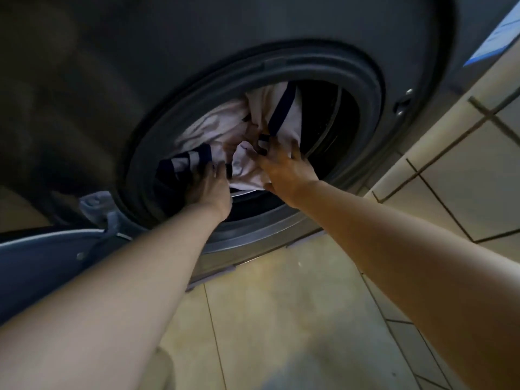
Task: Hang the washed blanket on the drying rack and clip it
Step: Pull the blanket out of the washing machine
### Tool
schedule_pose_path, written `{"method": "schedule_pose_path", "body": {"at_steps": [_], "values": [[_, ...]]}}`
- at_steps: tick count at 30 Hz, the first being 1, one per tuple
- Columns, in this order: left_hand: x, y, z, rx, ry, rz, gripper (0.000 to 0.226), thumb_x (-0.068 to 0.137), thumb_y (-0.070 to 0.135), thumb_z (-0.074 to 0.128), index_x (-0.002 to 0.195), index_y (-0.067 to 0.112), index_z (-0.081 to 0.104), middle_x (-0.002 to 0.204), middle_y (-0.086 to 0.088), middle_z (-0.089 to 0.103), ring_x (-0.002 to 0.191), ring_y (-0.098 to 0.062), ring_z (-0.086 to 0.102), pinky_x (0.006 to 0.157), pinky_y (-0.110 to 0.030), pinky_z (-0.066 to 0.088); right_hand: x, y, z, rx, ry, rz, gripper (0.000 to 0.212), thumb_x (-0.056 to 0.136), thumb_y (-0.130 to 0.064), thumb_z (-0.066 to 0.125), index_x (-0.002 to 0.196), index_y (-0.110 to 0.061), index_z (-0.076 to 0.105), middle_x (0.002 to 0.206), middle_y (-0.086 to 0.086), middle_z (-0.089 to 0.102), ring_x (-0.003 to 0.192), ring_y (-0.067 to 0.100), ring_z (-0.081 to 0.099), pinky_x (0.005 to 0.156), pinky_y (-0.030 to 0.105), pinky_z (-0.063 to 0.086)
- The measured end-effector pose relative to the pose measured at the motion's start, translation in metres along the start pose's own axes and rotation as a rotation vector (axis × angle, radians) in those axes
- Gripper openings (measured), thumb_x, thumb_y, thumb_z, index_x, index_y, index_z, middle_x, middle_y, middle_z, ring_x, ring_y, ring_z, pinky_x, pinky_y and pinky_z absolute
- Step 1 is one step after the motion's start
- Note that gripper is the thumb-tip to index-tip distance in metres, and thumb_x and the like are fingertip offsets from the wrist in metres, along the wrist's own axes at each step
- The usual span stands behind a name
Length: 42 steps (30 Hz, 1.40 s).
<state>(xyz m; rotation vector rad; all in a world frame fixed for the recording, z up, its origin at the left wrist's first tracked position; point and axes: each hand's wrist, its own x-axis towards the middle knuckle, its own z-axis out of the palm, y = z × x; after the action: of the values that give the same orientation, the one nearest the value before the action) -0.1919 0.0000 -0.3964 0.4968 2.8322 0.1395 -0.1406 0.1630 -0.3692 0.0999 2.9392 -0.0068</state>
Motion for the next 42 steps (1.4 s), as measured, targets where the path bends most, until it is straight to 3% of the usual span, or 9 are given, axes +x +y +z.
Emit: {"method": "schedule_pose_path", "body": {"at_steps": [5,11,15,20,27,31,33,36,42], "values": [[0.02,0.001,0.008,0.052,-0.122,-0.034,0.07,0.095,0.013,0.047,0.151,0.023,0.007,0.141,-0.018,0.041,0.125,-0.039,0.043,0.095,-0.049,0.046,0.019,-0.011,0.012,-0.023,-0.03,0.064,0.074,0.092,-0.047,0.051,0.147,-0.043,0.002,0.157,-0.004,0.009,0.136,0.044,0.018,0.103,0.056,0.028],[0.008,0.008,0.005,0.252,0.022,0.069,0.036,0.093,-0.001,0.038,0.121,0.008,0.059,0.122,-0.018,0.053,0.117,-0.041,0.047,0.092,-0.045,0.043,0.037,-0.022,0.036,-0.022,-0.056,0.112,0.048,0.099,-0.025,0.039,0.139,-0.05,0.031,0.147,0.001,0.033,0.133,0.039,0.024,0.102,0.052,0.024],[-0.011,0.023,-0.009,0.19,0.091,0.051,0.036,0.095,0.002,0.037,0.127,0.006,0.052,0.128,-0.02,0.046,0.12,-0.041,0.043,0.091,-0.046,0.042,0.028,-0.018,0.025,0.077,-0.003,0.111,0.042,0.094,-0.003,0.036,0.133,-0.016,0.047,0.14,0.013,0.044,0.13,0.039,0.031,0.102,0.048,0.034],[-0.045,0.033,-0.023,-0.017,0.172,0.089,0.027,0.097,0.013,0.043,0.123,0.007,0.048,0.12,-0.016,0.05,0.105,-0.038,0.057,0.074,-0.04,0.044,-0.013,-0.002,0.004,0.1,0.065,0.024,0.042,0.088,-0.001,0.045,0.129,-0.01,0.048,0.139,0.011,0.045,0.125,0.035,0.035,0.096,0.042,0.038],[-0.096,0.027,-0.037,-0.11,-0.16,-0.089,0.097,0.078,0.051,0.069,0.151,0.026,0.009,0.154,-0.018,0.015,0.136,-0.044,0.025,0.101,-0.05,0.038,-0.096,0.001,-0.023,-0.021,0.0,-0.136,0.048,0.088,-0.008,0.049,0.136,-0.018,0.048,0.147,0.004,0.035,0.126,0.038,0.031,0.103,0.048,0.023],[-0.115,0.029,-0.049,-0.045,-0.344,-0.094,0.089,0.086,0.048,0.061,0.15,0.041,-0.001,0.153,-0.015,0.029,0.128,-0.04,0.043,0.094,-0.046,0.045,-0.132,-0.007,-0.031,-0.008,-0.025,-0.131,0.039,0.086,-0.012,0.055,0.125,-0.02,0.058,0.146,0.006,0.037,0.126,0.041,0.034,0.104,0.051,0.026],[-0.125,0.031,-0.054,0.025,-0.303,-0.05,0.062,0.091,0.036,0.055,0.145,0.038,0.024,0.14,-0.015,0.047,0.116,-0.038,0.054,0.084,-0.042,0.048,-0.144,-0.011,-0.031,0.028,-0.107,-0.113,0.039,0.092,-0.017,0.048,0.13,-0.025,0.053,0.149,0.003,0.031,0.132,0.038,0.025,0.107,0.049,0.02],[-0.145,0.034,-0.057,0.053,-0.145,0.044,0.026,0.092,0.014,0.048,0.112,0.023,0.061,0.111,-0.011,0.066,0.099,-0.034,0.063,0.07,-0.035,0.045,-0.156,-0.019,-0.034,0.243,-0.114,0.011,0.036,0.096,-0.023,0.048,0.13,-0.03,0.055,0.155,-0.003,0.023,0.136,0.032,0.021,0.107,0.047,0.019],[-0.16,0.026,-0.064,-0.102,-0.088,0.005,0.013,0.093,0.027,0.056,0.099,0.017,0.061,0.106,-0.01,0.065,0.098,-0.035,0.06,0.064,-0.032,0.041,-0.158,-0.024,-0.05,1.106,0.017,0.369,0.042,0.08,-0.015,0.067,0.121,-0.019,0.057,0.124,-0.001,0.055,0.118,0.021,0.051,0.091,0.032,0.044]]}}
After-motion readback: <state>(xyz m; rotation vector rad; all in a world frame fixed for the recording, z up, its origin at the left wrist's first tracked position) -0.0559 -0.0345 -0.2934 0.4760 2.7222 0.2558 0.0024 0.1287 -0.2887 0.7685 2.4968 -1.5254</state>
